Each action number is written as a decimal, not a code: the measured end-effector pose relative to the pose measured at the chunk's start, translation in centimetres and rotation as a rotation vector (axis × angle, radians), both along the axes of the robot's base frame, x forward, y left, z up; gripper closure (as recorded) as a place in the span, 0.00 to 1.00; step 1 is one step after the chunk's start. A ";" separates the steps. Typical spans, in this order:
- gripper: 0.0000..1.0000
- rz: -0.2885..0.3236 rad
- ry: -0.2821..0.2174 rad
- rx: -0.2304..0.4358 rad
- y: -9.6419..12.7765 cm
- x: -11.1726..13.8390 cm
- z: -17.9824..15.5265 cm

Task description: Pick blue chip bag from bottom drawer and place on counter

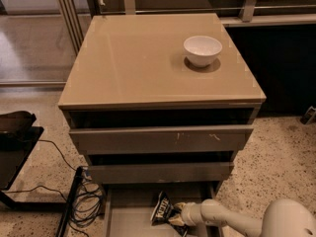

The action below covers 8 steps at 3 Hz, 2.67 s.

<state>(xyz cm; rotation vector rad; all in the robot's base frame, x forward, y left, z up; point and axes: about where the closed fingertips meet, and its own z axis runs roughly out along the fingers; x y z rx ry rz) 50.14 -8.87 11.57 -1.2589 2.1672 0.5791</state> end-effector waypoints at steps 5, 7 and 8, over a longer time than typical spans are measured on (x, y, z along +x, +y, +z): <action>1.00 0.227 -0.009 0.013 1.4 -5.1 14.8; 1.00 0.290 -0.178 -0.061 1.6 -4.5 29.6; 1.00 0.314 -0.273 -0.117 2.3 -4.1 37.5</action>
Offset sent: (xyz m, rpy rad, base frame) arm -0.0316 0.0151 0.0500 -0.0077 0.0853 0.1537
